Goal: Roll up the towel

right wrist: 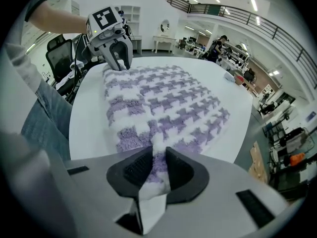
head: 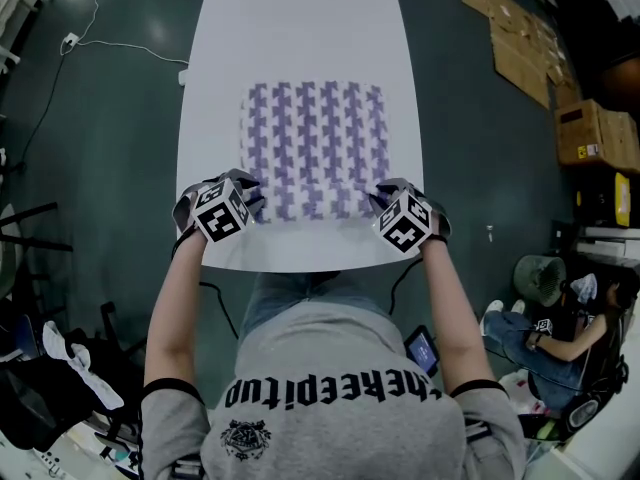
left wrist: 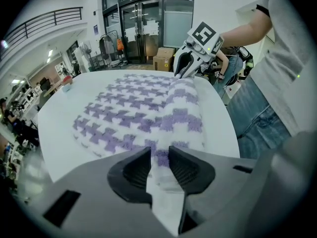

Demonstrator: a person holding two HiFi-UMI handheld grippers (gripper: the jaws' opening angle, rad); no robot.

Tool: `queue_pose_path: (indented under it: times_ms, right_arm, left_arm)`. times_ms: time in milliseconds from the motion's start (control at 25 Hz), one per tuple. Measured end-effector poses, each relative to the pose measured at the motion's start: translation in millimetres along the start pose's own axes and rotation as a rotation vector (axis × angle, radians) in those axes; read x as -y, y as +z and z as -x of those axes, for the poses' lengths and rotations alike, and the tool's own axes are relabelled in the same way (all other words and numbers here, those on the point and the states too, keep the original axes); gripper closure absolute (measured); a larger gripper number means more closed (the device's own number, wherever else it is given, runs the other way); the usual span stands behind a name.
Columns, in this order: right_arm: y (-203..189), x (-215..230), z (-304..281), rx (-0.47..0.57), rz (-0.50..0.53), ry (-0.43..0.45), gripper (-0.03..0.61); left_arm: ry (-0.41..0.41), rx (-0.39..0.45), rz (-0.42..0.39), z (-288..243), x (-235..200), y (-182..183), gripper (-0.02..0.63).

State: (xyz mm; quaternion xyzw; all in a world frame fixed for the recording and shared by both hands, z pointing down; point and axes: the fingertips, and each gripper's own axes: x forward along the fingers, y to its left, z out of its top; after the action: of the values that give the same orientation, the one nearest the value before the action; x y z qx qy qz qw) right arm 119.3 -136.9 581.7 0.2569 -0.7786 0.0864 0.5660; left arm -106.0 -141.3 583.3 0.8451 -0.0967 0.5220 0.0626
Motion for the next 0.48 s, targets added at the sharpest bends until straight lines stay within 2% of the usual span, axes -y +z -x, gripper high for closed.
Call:
queue_pose_path:
  times_ms: [280, 360, 480]
  right_arm:
    - [0, 0, -2, -0.011, -0.017, 0.013, 0.497]
    - [0, 1, -4, -0.009, -0.018, 0.015, 0.497]
    - [0, 2, -5, 0.003, -0.015, 0.011, 0.497]
  left_arm:
    - [0.123, 0.103, -0.134, 50, 10, 26, 0.503]
    - [0.103, 0.082, -0.191, 47, 27, 27, 0.472]
    - [0.052, -0.003, -0.237, 19, 48, 13, 0.4]
